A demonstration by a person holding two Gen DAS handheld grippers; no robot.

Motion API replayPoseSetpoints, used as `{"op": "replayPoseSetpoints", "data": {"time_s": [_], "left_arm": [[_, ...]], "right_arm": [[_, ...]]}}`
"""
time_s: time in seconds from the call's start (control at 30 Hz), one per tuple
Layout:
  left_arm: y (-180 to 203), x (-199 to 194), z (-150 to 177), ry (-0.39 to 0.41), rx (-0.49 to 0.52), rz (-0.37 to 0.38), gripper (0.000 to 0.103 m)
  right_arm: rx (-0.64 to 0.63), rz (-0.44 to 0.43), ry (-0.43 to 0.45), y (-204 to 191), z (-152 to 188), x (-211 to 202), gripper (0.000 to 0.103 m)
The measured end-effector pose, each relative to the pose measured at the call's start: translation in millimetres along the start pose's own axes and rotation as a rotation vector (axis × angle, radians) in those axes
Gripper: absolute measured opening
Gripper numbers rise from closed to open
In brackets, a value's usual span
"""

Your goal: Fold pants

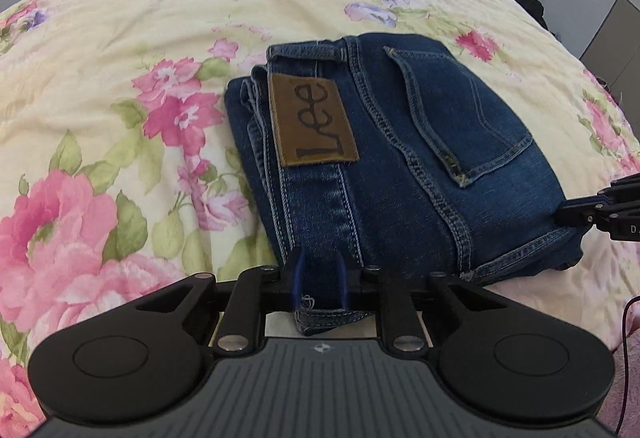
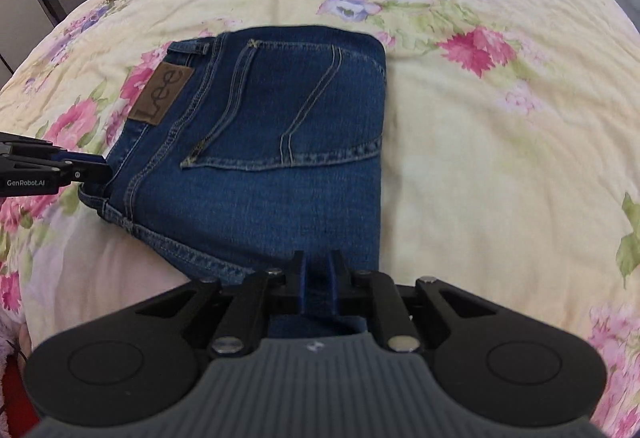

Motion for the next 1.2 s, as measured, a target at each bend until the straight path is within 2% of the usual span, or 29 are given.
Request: {"op": "replayPoseSetpoints", "data": {"time_s": [0.03,0.13,0.3,0.37,0.67,0.83,0.9,0.97,1.1,1.2], "left_arm": [[-0.7,3.7,3.5,-0.007,0.001,-0.004,0.021],[-9.6,13.2,11.8,-0.02,-0.074,0.025,0.021],[-16.0,12.5,12.7,-0.016,-0.124,0.031,0.024],[-16.6,10.8,13.4,-0.019,-0.149,0.024,0.024],[-2.6,-9.6,9.5,-0.031,-0.137,-0.04,0.024],[-3.0,-29.5,7.7,0.01,-0.118,-0.064,0.025],[-4.1,-34.6,6.0,0.031,-0.121,-0.061,0.035],[-8.7,-39.2,2.2,0.06,-0.138,-0.043,0.051],[-32.3,-42.1,-9.4,0.135,-0.265,0.037,0.063],[-48.3,-33.4,-14.8,0.16,-0.343,0.098,0.07]], "right_arm": [[0.019,-0.001,-0.027,2.5,5.6,6.9,0.007],[0.001,0.015,-0.024,3.2,20.4,25.8,0.006],[0.006,0.037,-0.032,-0.1,15.9,39.7,0.005],[0.01,0.044,-0.035,-0.7,14.4,39.8,0.005],[0.023,0.053,-0.014,-5.9,11.8,9.3,0.008],[0.025,0.052,0.056,-6.8,7.8,-18.5,0.033],[0.034,0.04,0.09,-6.0,4.4,-27.7,0.039],[0.055,0.033,0.114,-4.2,-0.1,-33.5,0.049],[0.112,-0.006,0.159,3.1,-14.6,-38.5,0.068],[0.16,-0.039,0.181,10.6,-26.9,-33.1,0.071]]}}
Point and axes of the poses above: each gripper's, at about its wrist camera, not at the fingertips, and x roughly the way its jaws point, y to its right, z to its underside, the point moved 1 cm from there along x, roughly the way its jaws point, and after that the axes turned 10 degrees about x, right-handed, at the moved point
